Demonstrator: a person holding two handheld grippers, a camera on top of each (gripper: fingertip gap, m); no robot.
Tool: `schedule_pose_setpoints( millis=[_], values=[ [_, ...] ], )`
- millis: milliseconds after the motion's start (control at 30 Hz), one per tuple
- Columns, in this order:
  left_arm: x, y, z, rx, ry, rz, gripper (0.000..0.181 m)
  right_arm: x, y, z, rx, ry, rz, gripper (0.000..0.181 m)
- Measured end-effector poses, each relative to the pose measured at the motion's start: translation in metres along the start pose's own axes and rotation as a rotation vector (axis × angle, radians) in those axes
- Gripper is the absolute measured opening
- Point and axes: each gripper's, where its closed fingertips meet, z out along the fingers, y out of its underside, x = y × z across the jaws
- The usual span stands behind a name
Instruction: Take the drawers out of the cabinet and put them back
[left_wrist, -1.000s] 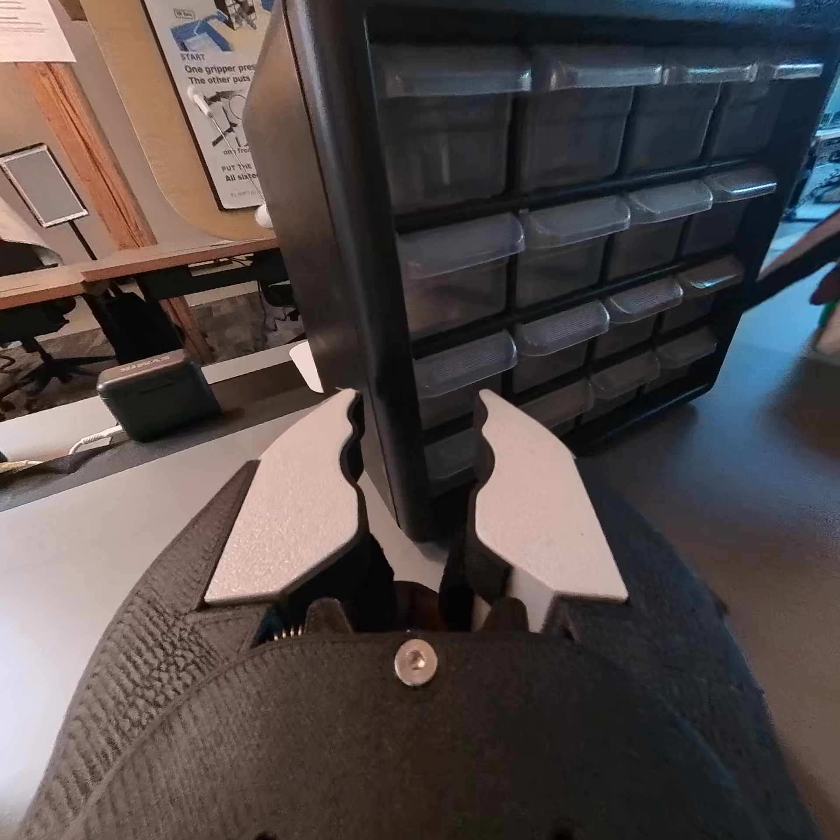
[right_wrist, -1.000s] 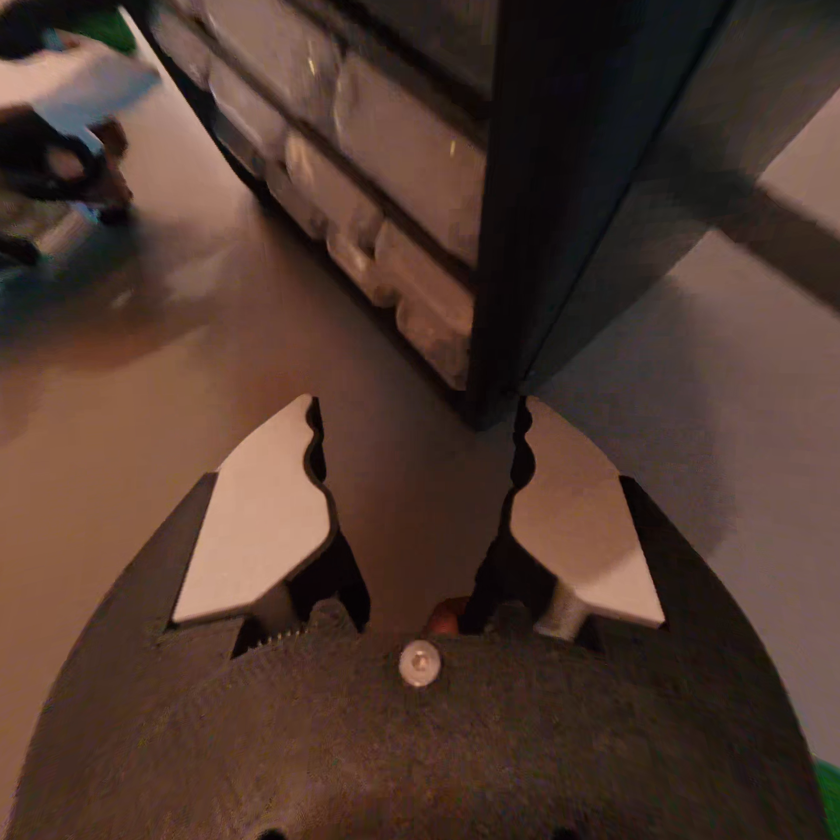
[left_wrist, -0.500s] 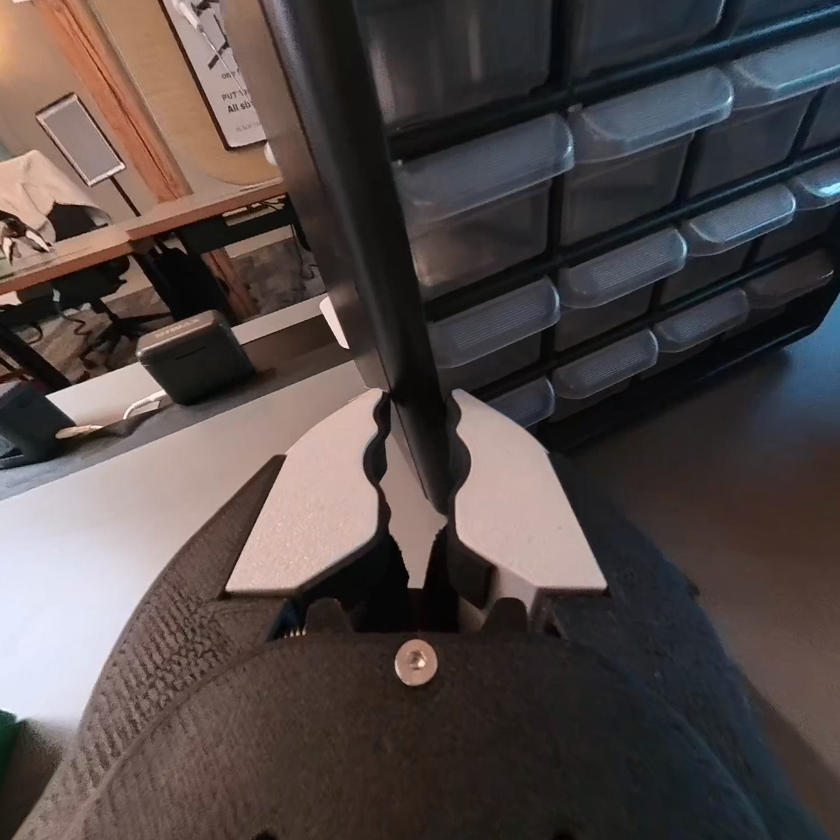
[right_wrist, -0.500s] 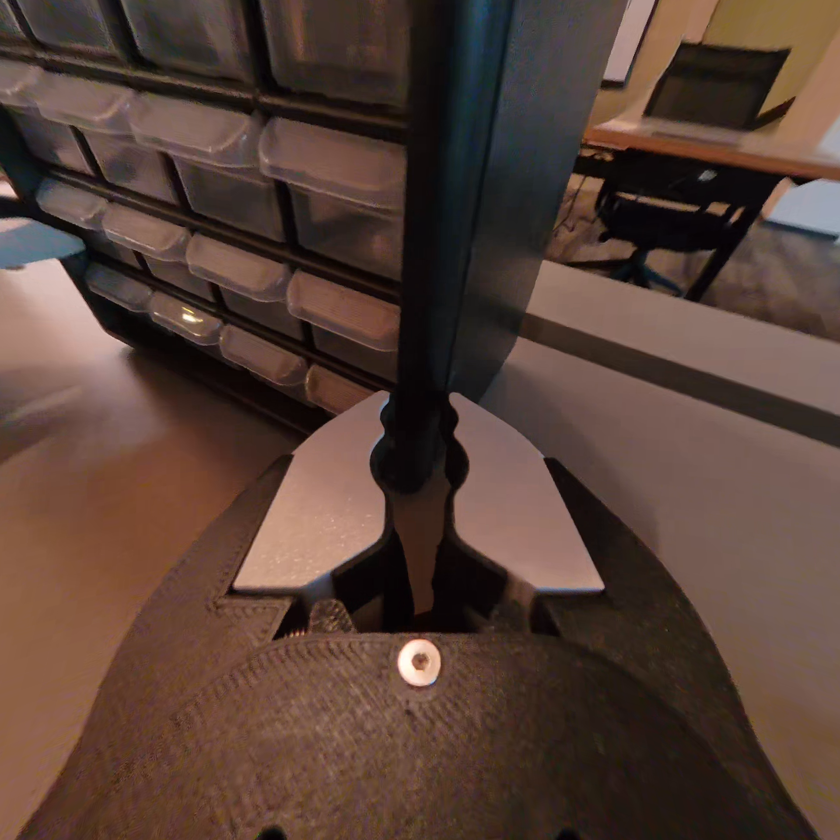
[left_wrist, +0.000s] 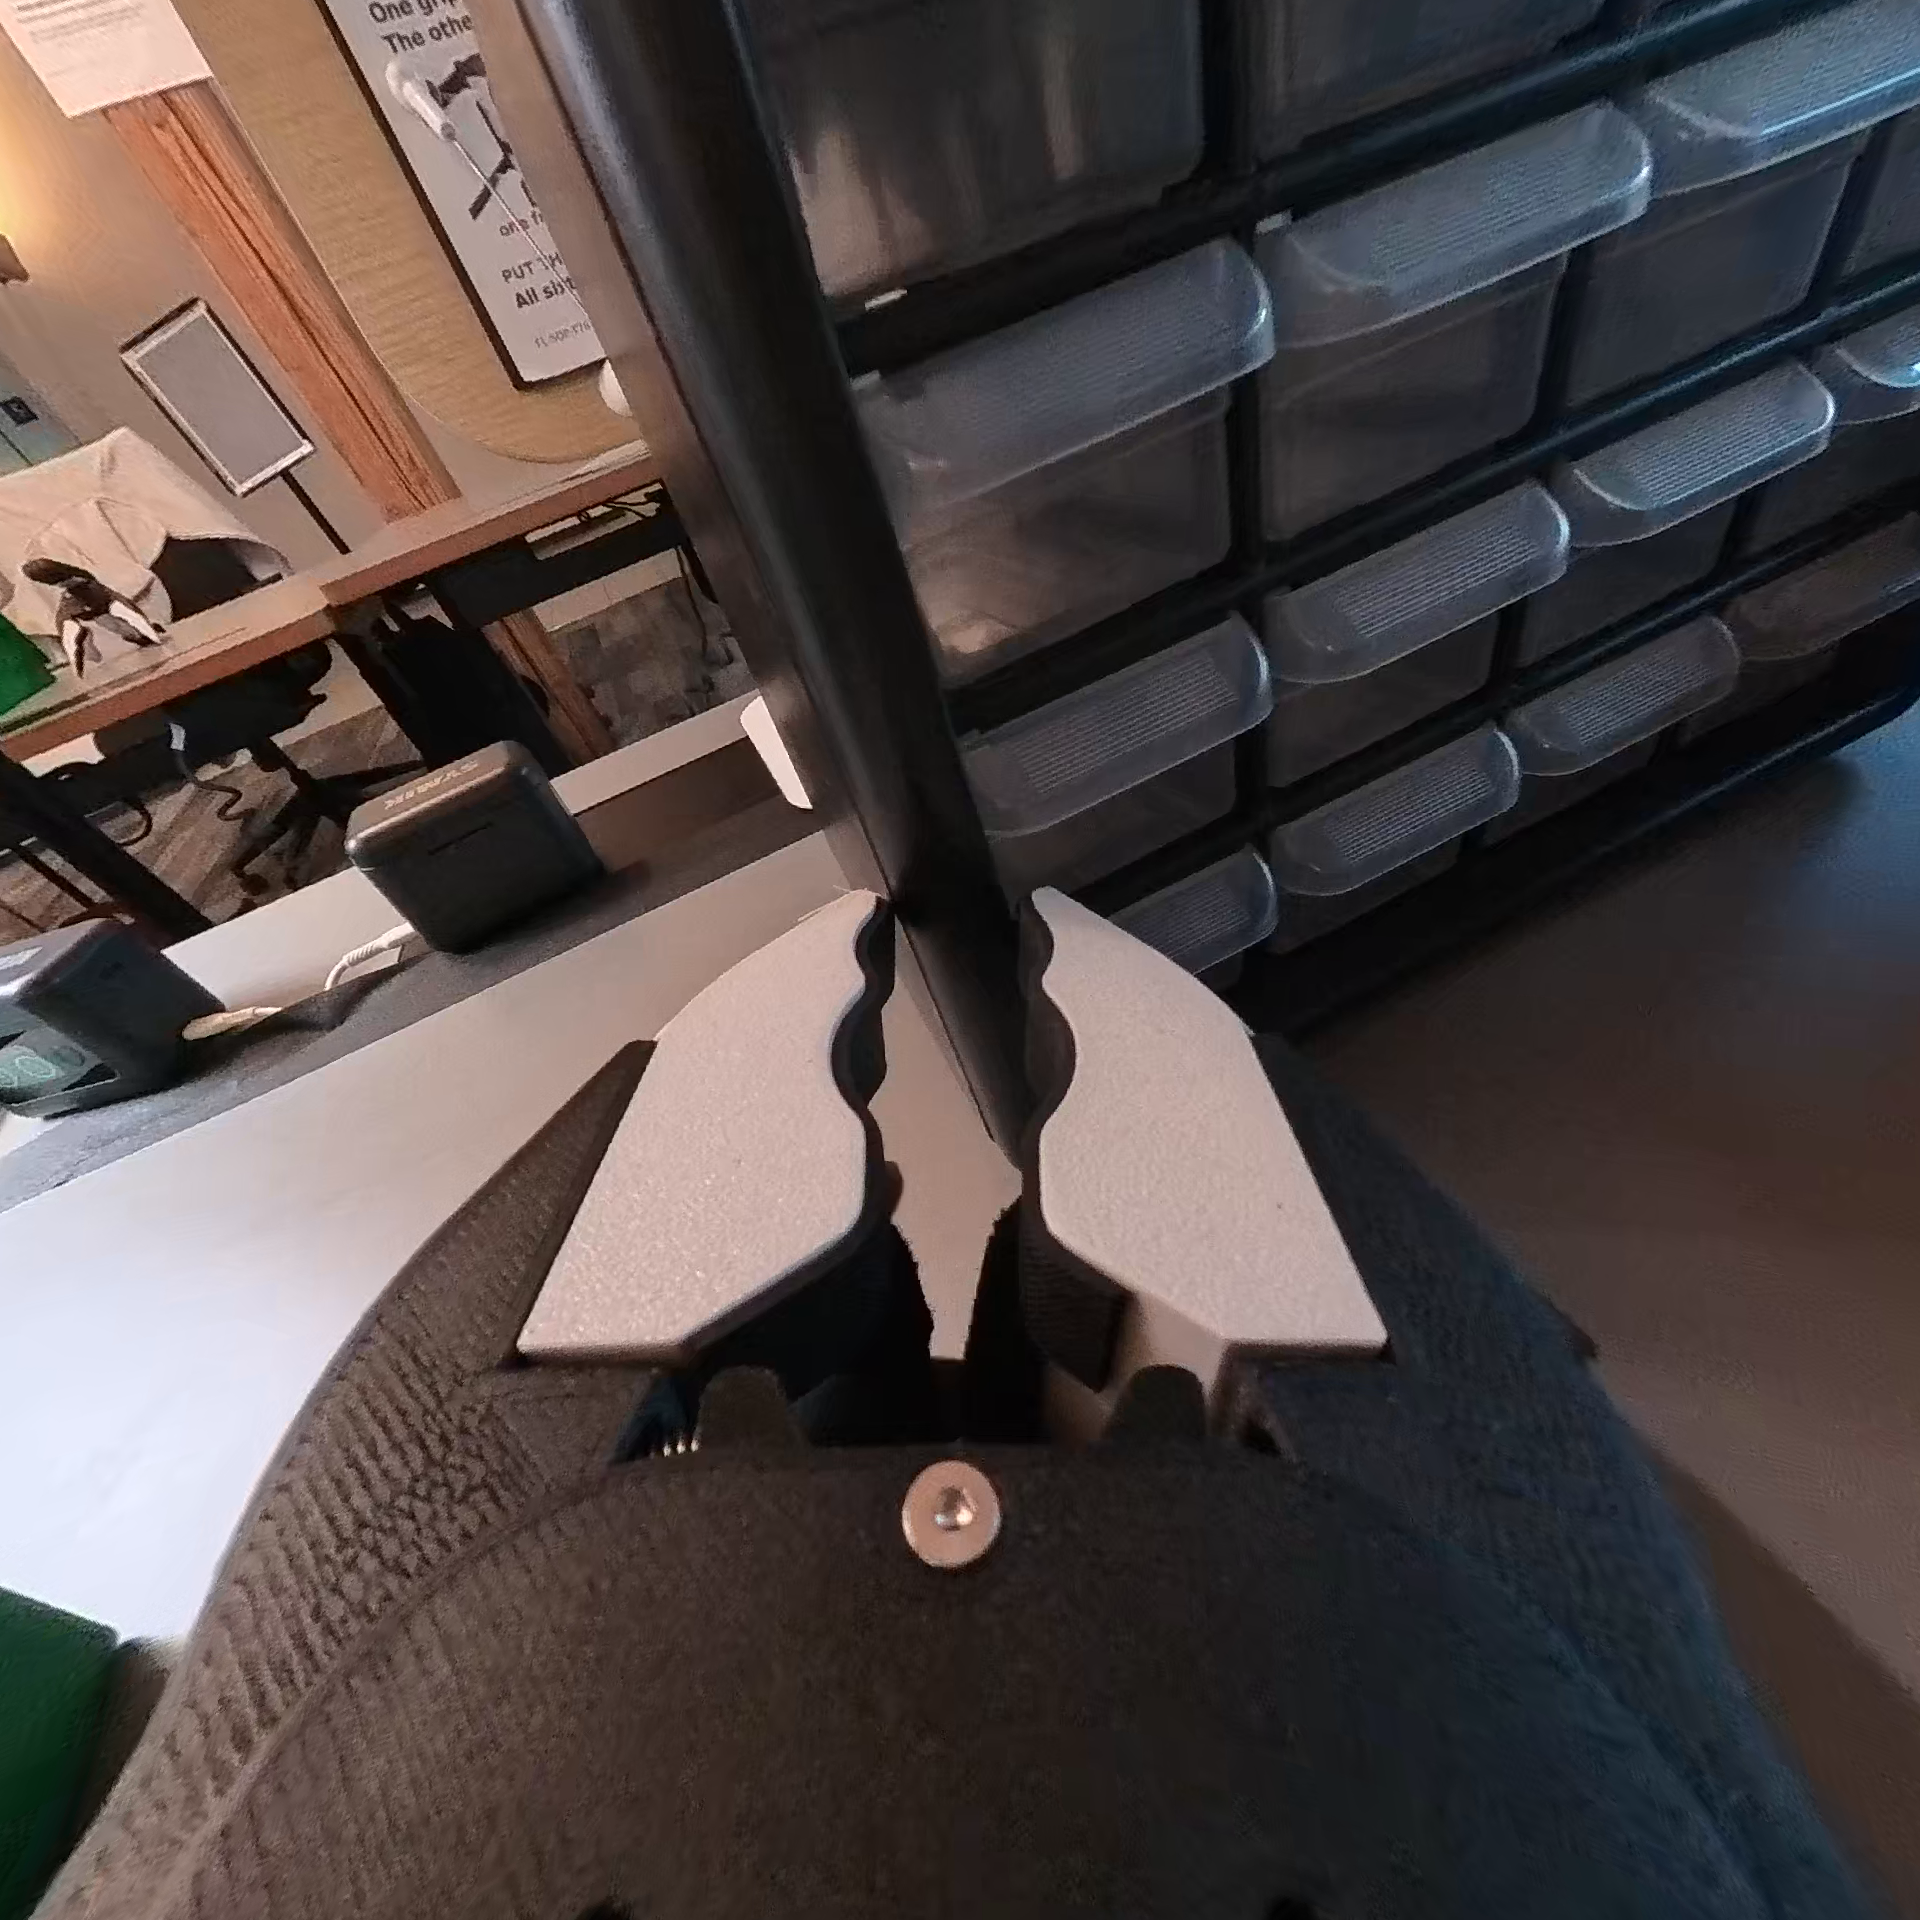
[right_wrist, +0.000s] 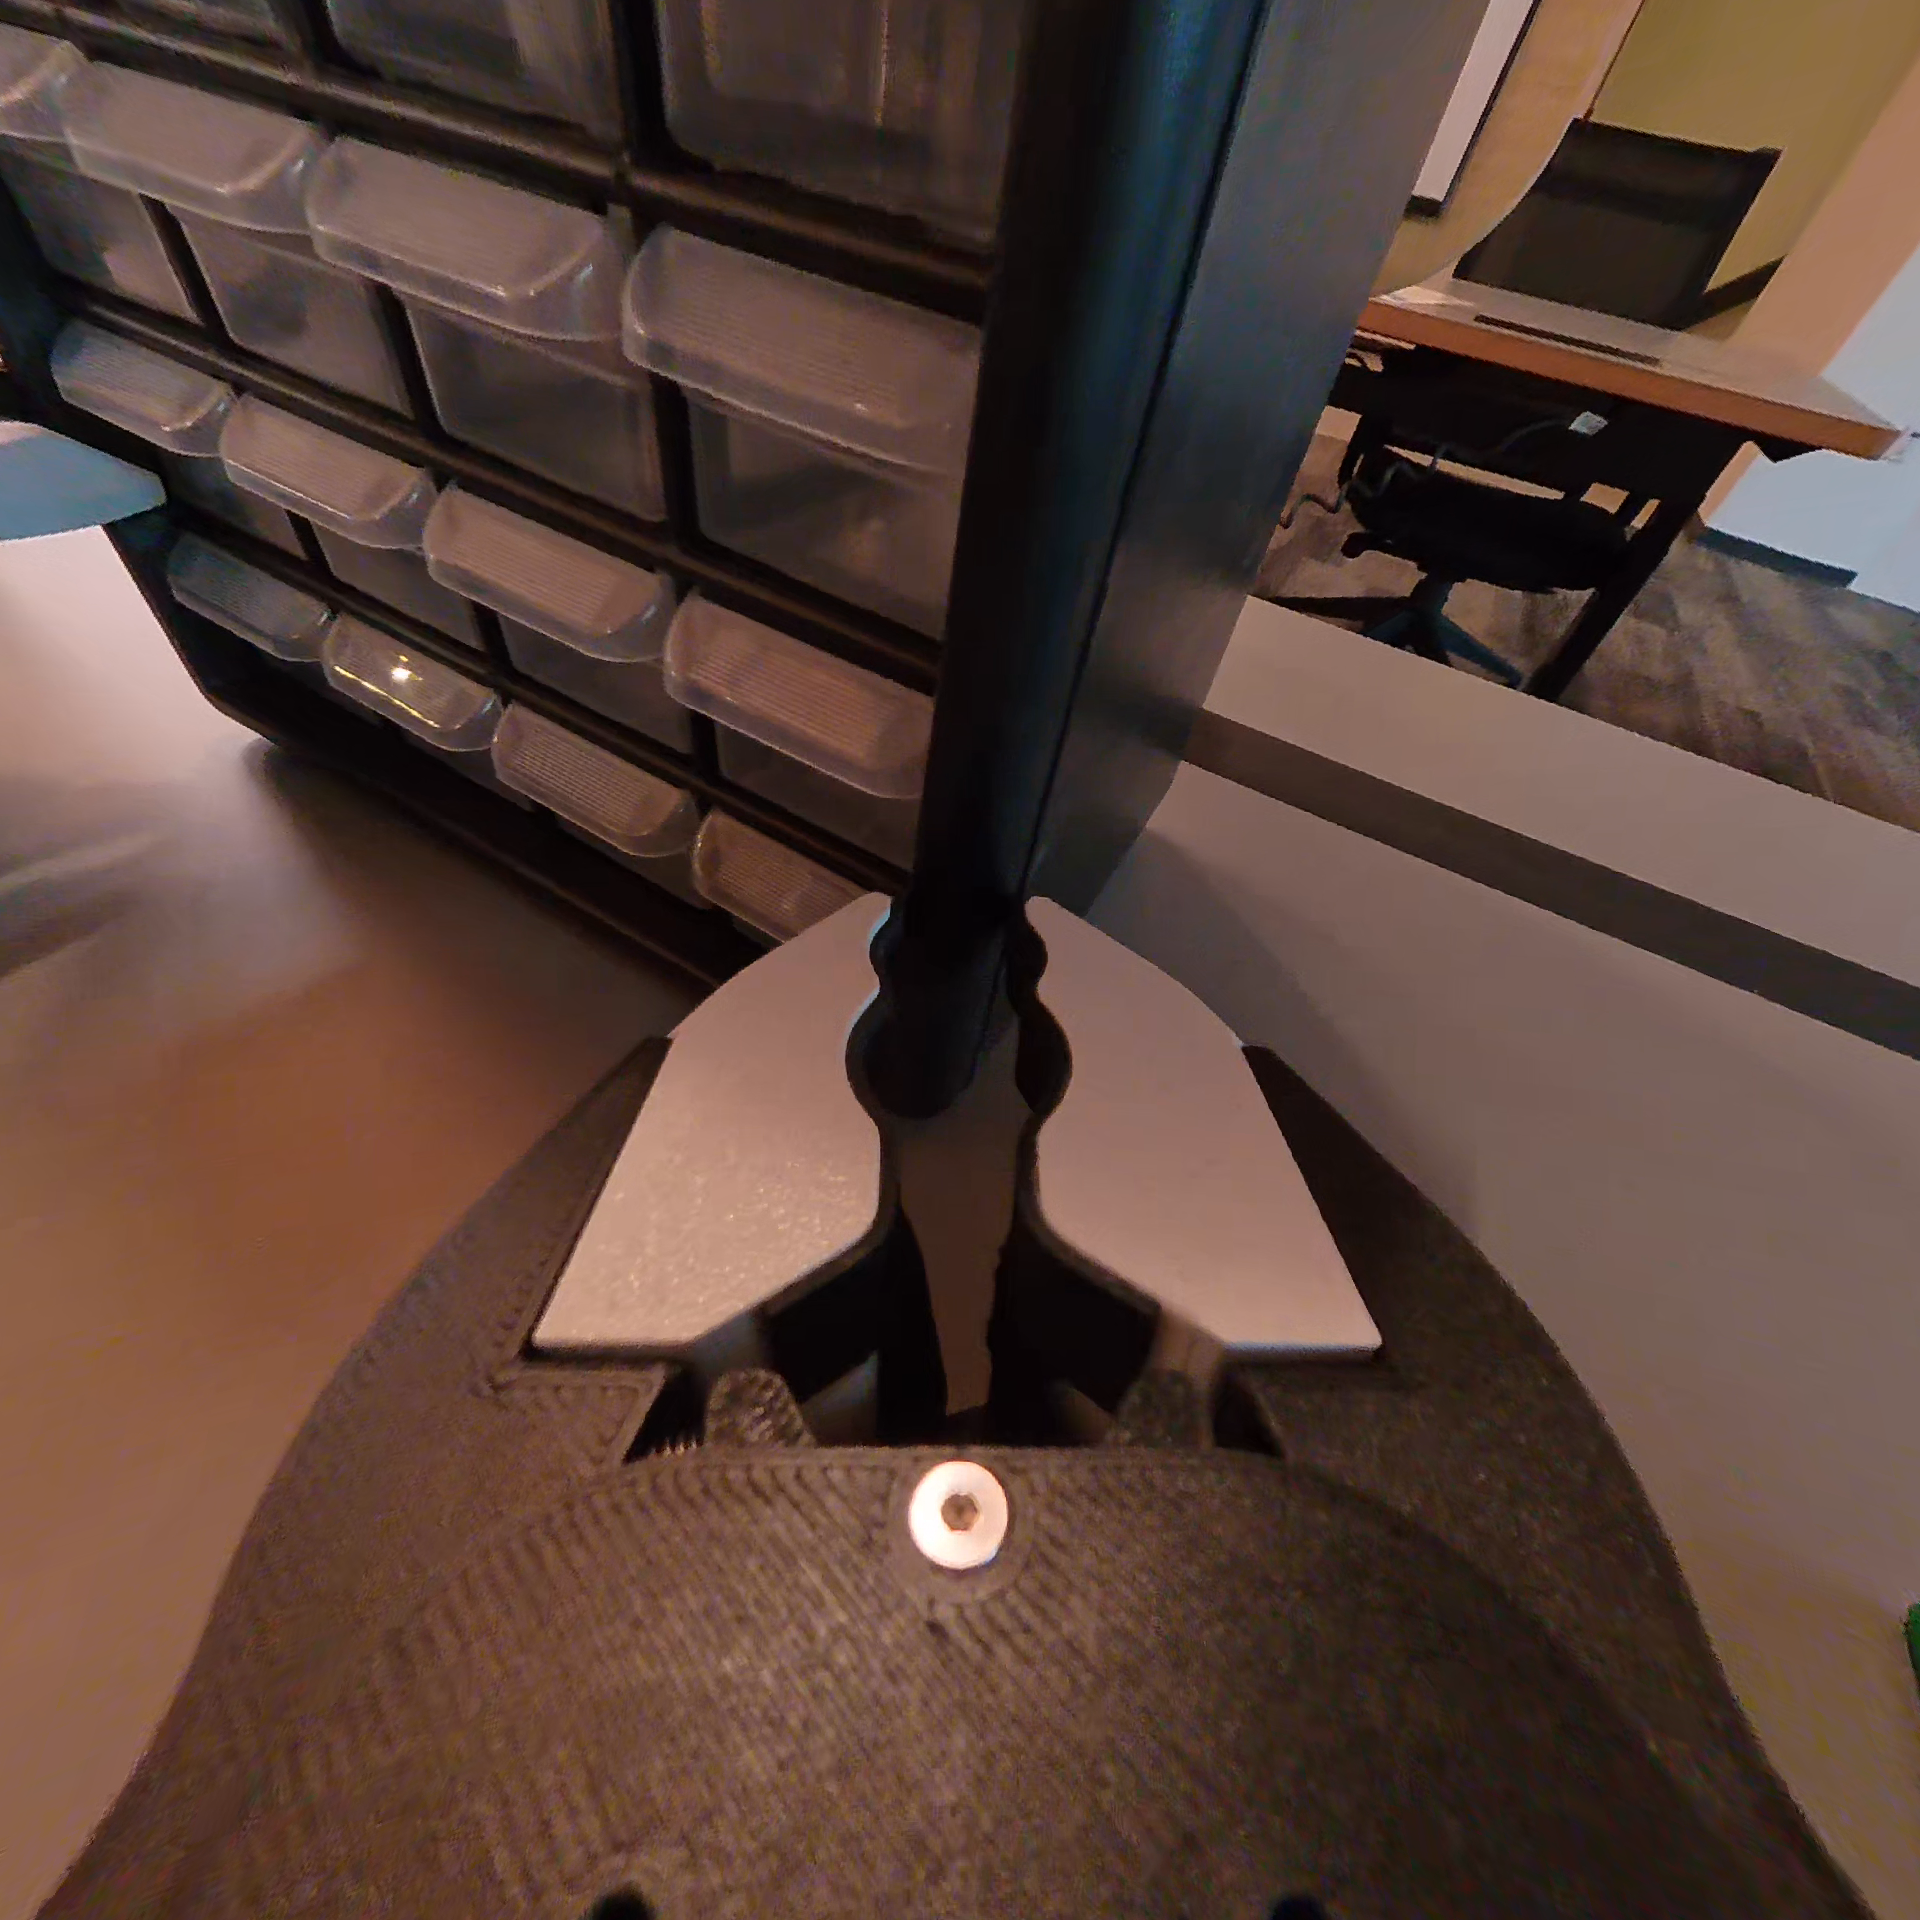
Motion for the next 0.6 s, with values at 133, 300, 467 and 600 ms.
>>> schedule_pose_setpoints(
  millis=[133,300,467,600],
  values=[
    [0.0,-0.014,-0.008,0.099,-0.021,0.058,0.035,0.0,-0.009,-0.007,0.049,-0.012,-0.023,0.037],
    [-0.013,-0.065,-0.031,0.333,-0.08,-0.048,0.093,0.022,-0.078,-0.047,0.41,0.093,0.071,0.101],
    [-0.027,-0.075,-0.038,0.407,-0.111,-0.177,0.136,0.036,-0.103,-0.074,0.586,0.166,0.101,0.129],
    [-0.022,-0.056,-0.026,0.316,-0.092,-0.133,0.136,0.032,-0.082,-0.051,0.471,0.145,0.089,0.133]
  ],
)
